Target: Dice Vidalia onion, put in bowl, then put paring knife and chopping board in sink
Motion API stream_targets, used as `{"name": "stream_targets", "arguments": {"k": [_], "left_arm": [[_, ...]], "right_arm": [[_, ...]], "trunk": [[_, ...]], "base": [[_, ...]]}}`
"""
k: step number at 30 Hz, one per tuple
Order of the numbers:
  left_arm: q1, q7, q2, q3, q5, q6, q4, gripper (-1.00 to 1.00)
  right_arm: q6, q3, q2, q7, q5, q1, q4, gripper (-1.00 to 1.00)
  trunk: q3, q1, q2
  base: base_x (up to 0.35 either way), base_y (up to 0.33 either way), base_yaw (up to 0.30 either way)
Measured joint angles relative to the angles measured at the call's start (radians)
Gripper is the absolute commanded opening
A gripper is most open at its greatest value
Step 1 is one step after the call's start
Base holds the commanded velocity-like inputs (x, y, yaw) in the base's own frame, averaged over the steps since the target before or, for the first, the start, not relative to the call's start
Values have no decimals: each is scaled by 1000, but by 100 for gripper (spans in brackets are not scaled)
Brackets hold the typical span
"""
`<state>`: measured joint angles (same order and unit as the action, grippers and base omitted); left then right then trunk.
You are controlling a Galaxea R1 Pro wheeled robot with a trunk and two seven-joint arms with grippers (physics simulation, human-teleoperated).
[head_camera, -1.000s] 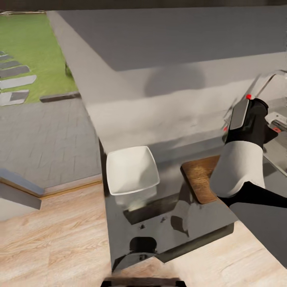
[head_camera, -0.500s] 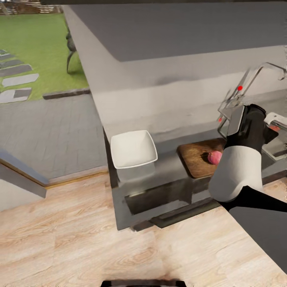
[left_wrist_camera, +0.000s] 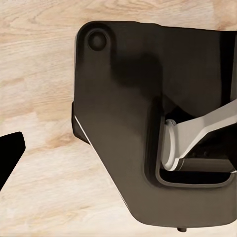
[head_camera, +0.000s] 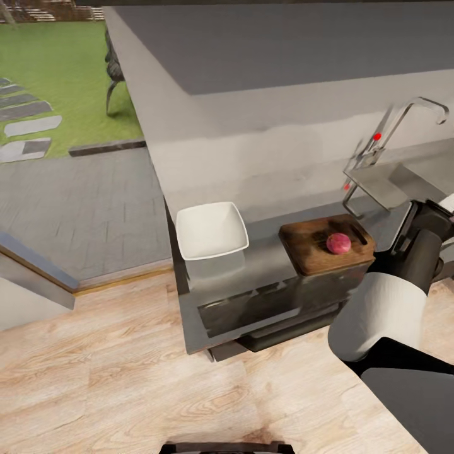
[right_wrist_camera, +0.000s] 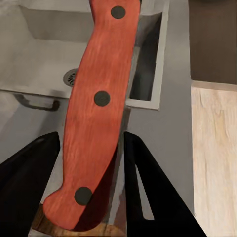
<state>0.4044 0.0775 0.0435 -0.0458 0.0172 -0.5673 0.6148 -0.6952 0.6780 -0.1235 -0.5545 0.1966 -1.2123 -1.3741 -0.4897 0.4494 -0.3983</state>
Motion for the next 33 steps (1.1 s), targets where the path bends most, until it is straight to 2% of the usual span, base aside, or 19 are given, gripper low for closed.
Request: {"name": "stream_targets", "arguments": {"k": [4,8,11,13,17,21,27,31,33], "left_arm": [[0,-1,0,0,1,-1,0,100],[0,-1,0,0,1,-1,-1,100],[0,-2,0,0,2,-2,-1,100],[0,-2,0,0,2,-2,-1,100],[0,-2,0,0,2,-2,-2,100],[0,-3,0,0,2,-2,-2,100],[0,-3,0,0,2,-2,-2,100],[0,-3,0,0,2,-2,-2,100],[0,-3,0,0,2,-2,-1,100]], "right_arm": [[-1,-1,-4,49,38,12,-9,-100],[-2,-1,-5,140,79,18,-16,-100],[-19,-1,-5,262,145,31,-54,-100],[-60,0,-5,390,186,46,-82,-100],[-85,1,-3,518,205,56,-94,-100],[-90,-1,-4,560,223,72,-97,-100],[-91,-2,-5,626,222,86,-125,-100],[-92,-3,-3,732,221,131,-155,-100],[-92,-3,-3,761,224,139,-163,-100]], "trunk": [[0,0,0],[0,0,0],[0,0,0],[0,0,0],[0,0,0],[0,0,0],[0,0,0],[0,0,0],[0,0,0]], "base": [[0,0,0],[0,0,0],[-24,-29,0],[-144,-138,0],[-199,-187,0],[-214,-210,0],[-169,-213,0],[-95,-212,0],[-54,-209,0]]}}
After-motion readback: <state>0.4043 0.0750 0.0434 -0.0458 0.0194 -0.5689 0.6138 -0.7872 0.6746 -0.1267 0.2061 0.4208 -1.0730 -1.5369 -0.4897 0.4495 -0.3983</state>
